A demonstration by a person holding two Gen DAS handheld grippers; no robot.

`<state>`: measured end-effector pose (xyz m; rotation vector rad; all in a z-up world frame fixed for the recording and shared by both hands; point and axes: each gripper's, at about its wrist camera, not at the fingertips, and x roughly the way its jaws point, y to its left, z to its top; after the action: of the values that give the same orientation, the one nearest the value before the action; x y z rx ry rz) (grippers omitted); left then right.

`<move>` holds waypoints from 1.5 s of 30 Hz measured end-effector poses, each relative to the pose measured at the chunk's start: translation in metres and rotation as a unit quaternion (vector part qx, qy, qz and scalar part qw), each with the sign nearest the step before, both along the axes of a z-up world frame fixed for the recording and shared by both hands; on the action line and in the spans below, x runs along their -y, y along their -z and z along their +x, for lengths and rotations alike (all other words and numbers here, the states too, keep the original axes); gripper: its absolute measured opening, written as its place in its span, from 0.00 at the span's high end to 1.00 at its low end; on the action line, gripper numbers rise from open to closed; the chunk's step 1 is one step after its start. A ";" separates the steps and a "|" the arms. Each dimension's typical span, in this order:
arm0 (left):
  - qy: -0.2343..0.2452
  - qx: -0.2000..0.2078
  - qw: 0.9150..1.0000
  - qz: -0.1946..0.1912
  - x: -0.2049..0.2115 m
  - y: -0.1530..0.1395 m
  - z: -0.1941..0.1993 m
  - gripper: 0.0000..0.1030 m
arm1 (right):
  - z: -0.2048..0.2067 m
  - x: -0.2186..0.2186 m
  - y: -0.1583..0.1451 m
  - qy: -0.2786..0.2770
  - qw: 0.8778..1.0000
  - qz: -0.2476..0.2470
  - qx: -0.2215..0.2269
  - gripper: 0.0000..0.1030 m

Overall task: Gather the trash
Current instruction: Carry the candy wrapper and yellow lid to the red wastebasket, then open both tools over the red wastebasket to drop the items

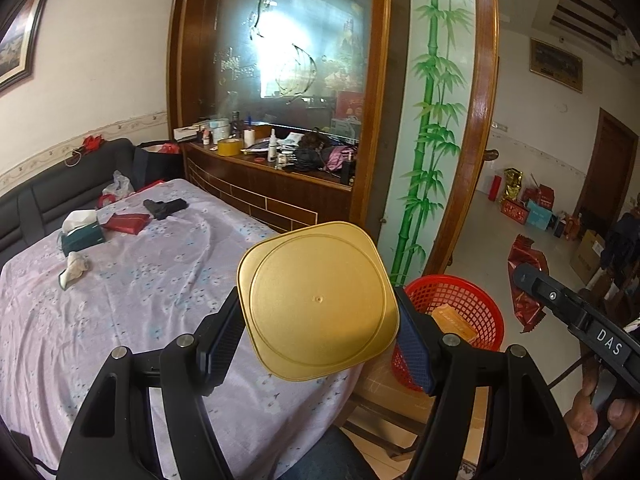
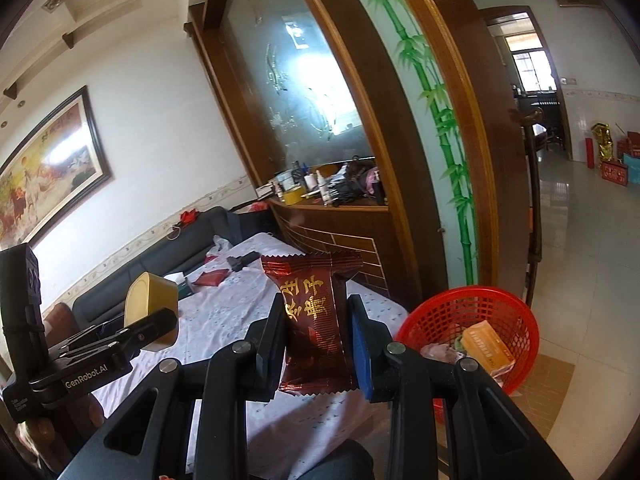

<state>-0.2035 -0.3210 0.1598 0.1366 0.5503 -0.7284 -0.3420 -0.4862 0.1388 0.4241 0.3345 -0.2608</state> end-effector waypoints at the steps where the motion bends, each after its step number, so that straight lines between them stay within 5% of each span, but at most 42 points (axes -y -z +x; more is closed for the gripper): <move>1: 0.003 -0.002 1.000 0.000 0.003 0.001 0.001 0.32 | 0.000 0.004 0.001 0.003 1.000 0.001 -0.001 0.70; 27: 0.158 -0.027 0.987 -0.006 0.111 0.015 -0.006 0.32 | -0.023 0.088 0.010 0.114 0.993 0.023 -0.006 0.69; 45: 0.179 -0.053 0.982 0.025 0.164 0.047 -0.006 0.32 | -0.021 0.126 0.030 0.127 0.990 0.054 -0.017 0.69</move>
<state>-0.2099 -0.4845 0.1125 0.2487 0.6543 -1.0779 -0.3630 -0.6124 0.1090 0.5699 0.3287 -0.4999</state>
